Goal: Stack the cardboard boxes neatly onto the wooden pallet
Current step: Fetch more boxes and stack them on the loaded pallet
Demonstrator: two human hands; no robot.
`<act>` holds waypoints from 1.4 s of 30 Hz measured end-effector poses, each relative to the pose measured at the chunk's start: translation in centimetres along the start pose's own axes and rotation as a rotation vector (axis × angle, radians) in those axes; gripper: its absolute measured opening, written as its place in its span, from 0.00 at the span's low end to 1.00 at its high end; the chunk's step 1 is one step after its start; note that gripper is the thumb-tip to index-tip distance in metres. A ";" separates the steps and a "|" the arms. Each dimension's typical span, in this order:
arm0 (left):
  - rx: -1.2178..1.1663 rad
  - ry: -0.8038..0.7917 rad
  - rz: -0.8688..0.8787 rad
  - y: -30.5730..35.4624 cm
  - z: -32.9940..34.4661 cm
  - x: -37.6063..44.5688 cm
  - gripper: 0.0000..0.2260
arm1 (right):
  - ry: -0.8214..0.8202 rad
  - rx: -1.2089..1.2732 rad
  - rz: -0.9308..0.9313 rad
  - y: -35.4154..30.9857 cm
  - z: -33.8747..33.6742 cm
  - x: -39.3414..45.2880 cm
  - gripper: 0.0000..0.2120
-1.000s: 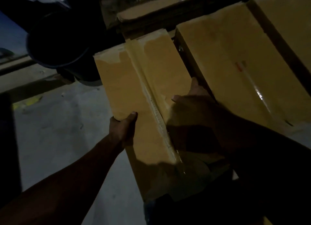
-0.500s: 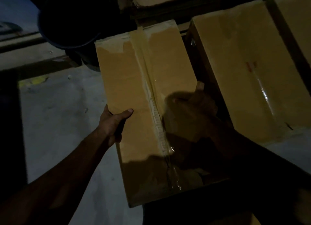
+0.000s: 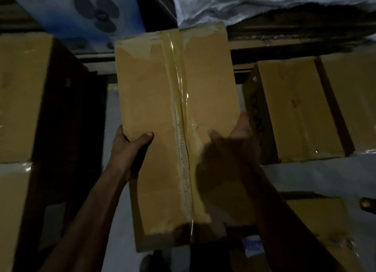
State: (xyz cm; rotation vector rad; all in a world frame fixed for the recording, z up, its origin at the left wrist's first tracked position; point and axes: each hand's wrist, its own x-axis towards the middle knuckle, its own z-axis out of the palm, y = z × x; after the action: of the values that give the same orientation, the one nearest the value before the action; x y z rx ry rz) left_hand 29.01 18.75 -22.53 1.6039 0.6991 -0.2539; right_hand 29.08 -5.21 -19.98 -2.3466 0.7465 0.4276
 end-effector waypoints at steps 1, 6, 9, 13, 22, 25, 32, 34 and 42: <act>0.005 -0.002 0.063 1.0 -1.8 -1.8 0.24 | 0.005 0.041 -0.009 -0.7 -0.3 -2.1 0.46; 0.134 0.045 0.198 2.6 -13.4 -10.9 0.37 | 0.074 0.090 -0.152 -3.3 -1.2 -16.3 0.44; 0.117 0.068 0.225 4.0 -20.4 -17.5 0.42 | 0.100 0.112 -0.251 -5.0 -1.6 -24.9 0.42; 0.168 0.111 0.317 4.5 -27.8 -24.8 0.41 | 0.114 0.105 -0.289 -7.6 -1.8 -33.3 0.38; 0.141 0.287 0.295 3.3 -39.6 -35.7 0.45 | 0.002 0.019 -0.524 -14.5 -0.8 -44.6 0.42; 0.097 0.362 0.293 2.7 -42.3 -37.8 0.49 | -0.048 -0.030 -0.631 -16.7 0.2 -46.4 0.43; -0.024 0.611 0.247 0.4 -46.4 -41.3 0.49 | -0.205 -0.123 -0.884 -21.6 3.2 -49.3 0.41; -0.040 0.697 0.193 -0.7 -47.8 -42.3 0.49 | -0.258 -0.143 -0.940 -23.0 4.6 -50.3 0.41; -0.175 0.850 0.130 -6.8 -55.4 -46.5 0.48 | -0.402 -0.252 -1.061 -26.9 11.4 -58.3 0.39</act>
State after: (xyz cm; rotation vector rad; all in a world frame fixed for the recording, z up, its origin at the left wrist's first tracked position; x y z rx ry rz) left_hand -24.38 58.41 6.65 1.5533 1.2085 0.6100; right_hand -1.68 42.96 11.49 -2.3797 -0.7696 0.4798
